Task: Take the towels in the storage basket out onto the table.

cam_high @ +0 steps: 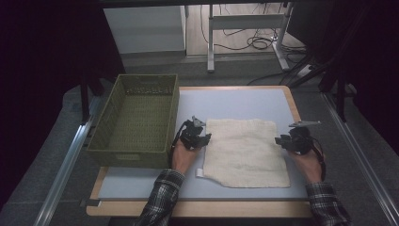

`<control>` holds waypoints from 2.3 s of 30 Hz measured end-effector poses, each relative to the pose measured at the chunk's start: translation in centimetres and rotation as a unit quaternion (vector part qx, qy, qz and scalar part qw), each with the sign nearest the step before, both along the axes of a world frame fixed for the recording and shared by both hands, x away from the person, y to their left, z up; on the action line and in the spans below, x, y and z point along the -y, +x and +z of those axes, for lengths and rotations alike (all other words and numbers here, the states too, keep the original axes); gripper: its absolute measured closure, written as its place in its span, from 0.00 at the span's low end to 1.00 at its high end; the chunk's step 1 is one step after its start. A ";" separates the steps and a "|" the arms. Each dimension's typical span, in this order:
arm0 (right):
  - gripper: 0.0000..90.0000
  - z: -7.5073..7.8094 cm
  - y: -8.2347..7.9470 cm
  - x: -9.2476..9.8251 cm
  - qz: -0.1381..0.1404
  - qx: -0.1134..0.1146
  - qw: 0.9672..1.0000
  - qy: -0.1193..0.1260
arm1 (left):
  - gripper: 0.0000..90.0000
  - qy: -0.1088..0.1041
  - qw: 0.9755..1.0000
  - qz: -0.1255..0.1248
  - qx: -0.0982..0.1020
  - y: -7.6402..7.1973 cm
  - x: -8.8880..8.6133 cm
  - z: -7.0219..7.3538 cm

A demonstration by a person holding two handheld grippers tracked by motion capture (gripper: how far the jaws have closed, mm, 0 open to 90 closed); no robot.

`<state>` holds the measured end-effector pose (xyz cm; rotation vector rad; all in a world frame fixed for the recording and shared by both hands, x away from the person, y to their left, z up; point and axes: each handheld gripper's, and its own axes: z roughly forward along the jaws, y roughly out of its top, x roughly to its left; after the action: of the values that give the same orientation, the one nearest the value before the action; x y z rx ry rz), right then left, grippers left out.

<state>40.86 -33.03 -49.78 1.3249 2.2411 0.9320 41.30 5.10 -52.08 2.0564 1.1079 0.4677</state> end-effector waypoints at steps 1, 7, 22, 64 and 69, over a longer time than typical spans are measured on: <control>0.73 -0.1 0.4 0.0 -0.001 0.003 1.000 0.001 | 0.59 -0.003 1.000 0.001 -0.001 0.4 0.1 0.0; 0.76 -0.4 2.6 -0.2 0.001 0.006 1.000 0.012 | 0.63 -0.008 1.000 0.008 -0.011 2.6 0.5 -0.7; 0.80 0.1 7.5 0.1 -0.023 0.027 0.999 0.015 | 0.66 0.000 0.999 0.041 -0.002 7.1 1.1 -1.5; 0.97 4.1 7.8 0.0 -0.011 0.035 0.998 0.042 | 0.96 -0.019 0.996 0.008 0.092 7.0 1.4 4.5; 0.97 4.0 5.7 -0.1 0.005 0.031 0.999 0.040 | 0.96 -0.022 0.996 -0.007 0.090 4.8 1.4 4.5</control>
<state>46.57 -32.98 -45.75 1.3005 2.1874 1.0619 46.07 3.73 -47.62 1.9399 0.9877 0.6046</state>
